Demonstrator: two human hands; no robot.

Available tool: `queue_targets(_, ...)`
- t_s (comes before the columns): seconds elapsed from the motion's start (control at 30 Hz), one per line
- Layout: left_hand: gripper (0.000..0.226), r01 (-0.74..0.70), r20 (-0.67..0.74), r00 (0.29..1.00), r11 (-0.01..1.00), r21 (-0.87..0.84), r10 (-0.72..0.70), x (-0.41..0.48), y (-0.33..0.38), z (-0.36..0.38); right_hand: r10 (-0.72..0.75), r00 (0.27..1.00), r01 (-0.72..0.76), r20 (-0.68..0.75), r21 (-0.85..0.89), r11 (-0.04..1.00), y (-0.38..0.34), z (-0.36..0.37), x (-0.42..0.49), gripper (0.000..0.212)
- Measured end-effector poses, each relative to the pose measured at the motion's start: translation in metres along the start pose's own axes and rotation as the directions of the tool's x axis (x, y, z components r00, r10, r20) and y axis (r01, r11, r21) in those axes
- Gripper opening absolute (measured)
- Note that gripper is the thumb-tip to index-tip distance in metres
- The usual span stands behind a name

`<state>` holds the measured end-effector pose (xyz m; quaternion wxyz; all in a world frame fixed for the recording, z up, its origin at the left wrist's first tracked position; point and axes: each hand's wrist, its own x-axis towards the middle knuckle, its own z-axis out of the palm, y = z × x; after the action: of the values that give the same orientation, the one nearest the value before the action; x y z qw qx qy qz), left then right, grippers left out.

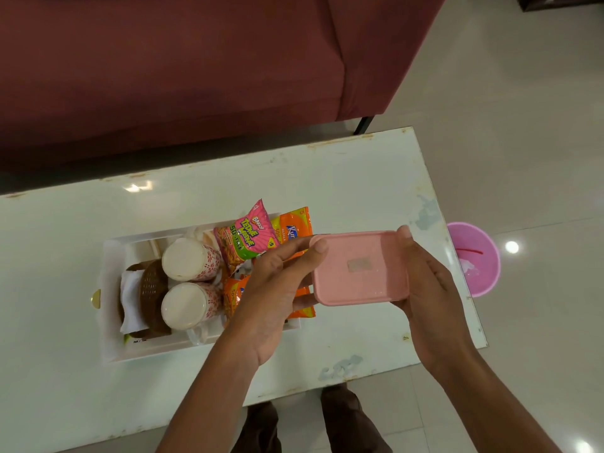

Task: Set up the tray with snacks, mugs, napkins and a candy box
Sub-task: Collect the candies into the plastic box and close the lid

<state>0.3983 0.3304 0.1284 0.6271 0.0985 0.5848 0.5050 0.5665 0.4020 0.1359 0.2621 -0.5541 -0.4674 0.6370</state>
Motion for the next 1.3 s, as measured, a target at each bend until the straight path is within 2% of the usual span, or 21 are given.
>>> queue_targets(0.13, 0.048, -0.046, -0.033, 0.998, 0.999, 0.000, 0.046, 0.001, -0.005, 0.002, 0.046, 0.998, -0.046, -0.042, 0.013, 0.999, 0.004, 0.001, 0.002, 0.047)
queue_targets(0.27, 0.038, -0.057, -0.080, 0.995, 0.998, -0.032, 0.054, 0.002, -0.010, 0.009, -0.044, 0.981, 0.031, -0.190, -0.073, 0.997, 0.011, 0.009, 0.002, 0.050)
queue_targets(0.4, 0.029, -0.093, -0.224, 0.970, 0.995, 0.019, 0.095, 0.000, -0.023, 0.022, -0.050, 0.958, 0.027, -0.281, -0.084, 0.996, 0.016, 0.016, 0.004, 0.050)
queue_targets(0.6, 0.059, -0.269, -0.366, 0.869, 0.939, 0.216, 0.333, 0.004, -0.036, 0.043, 0.058, 0.940, -0.046, -0.336, 0.043, 0.998, 0.032, 0.027, -0.015, 0.043)
queue_targets(0.67, 0.061, -0.279, -0.328, 0.875, 0.925, 0.259, 0.356, 0.010, -0.033, 0.037, 0.086, 0.950, -0.068, -0.300, 0.069, 0.995, 0.035, 0.021, -0.020, 0.041)
queue_targets(0.73, 0.047, -0.259, -0.250, 0.904, 0.910, 0.323, 0.346, 0.021, -0.027, 0.025, 0.112, 0.981, -0.101, -0.161, 0.075, 0.992, 0.034, 0.008, -0.023, 0.036)
queue_targets(0.8, 0.037, -0.193, -0.108, 0.964, 0.917, 0.350, 0.244, 0.033, -0.016, 0.011, 0.137, 0.990, -0.138, 0.014, 0.012, 0.990, 0.031, -0.009, -0.021, 0.041)
queue_targets(0.87, 0.039, -0.103, 0.029, 0.995, 0.921, 0.376, 0.100, 0.043, -0.007, 0.004, 0.174, 0.976, -0.161, 0.129, -0.105, 0.981, 0.029, -0.022, -0.016, 0.051)
queue_targets(0.93, 0.046, -0.088, 0.072, 0.995, 0.893, 0.442, 0.063, 0.053, -0.007, 0.006, 0.205, 0.969, -0.184, 0.135, -0.154, 0.971, 0.034, -0.029, -0.007, 0.055)
queue_targets(1.0, 0.042, -0.128, 0.011, 0.990, 0.867, 0.482, 0.140, 0.060, -0.011, 0.012, 0.244, 0.968, -0.239, 0.057, -0.085, 0.967, 0.047, -0.030, 0.004, 0.058)
queue_targets(1.07, 0.034, -0.137, -0.134, 0.970, 0.910, 0.392, 0.204, 0.061, -0.016, 0.011, 0.283, 0.958, -0.284, -0.033, -0.014, 0.959, 0.064, -0.027, 0.018, 0.060)
queue_targets(1.13, 0.030, -0.134, -0.255, 0.951, 0.977, 0.165, 0.173, 0.057, -0.020, 0.003, 0.304, 0.947, -0.307, -0.102, -0.008, 0.952, 0.082, -0.020, 0.032, 0.057)
queue_targets(1.2, 0.031, -0.150, -0.299, 0.944, 0.988, -0.020, 0.137, 0.049, -0.023, -0.007, 0.309, 0.940, -0.317, -0.143, -0.037, 0.948, 0.101, -0.013, 0.044, 0.050)
queue_targets(1.3, 0.028, -0.168, -0.335, 0.937, 0.969, -0.180, 0.100, 0.038, -0.028, -0.024, 0.314, 0.935, -0.331, -0.168, -0.086, 0.940, 0.123, 0.000, 0.056, 0.047)
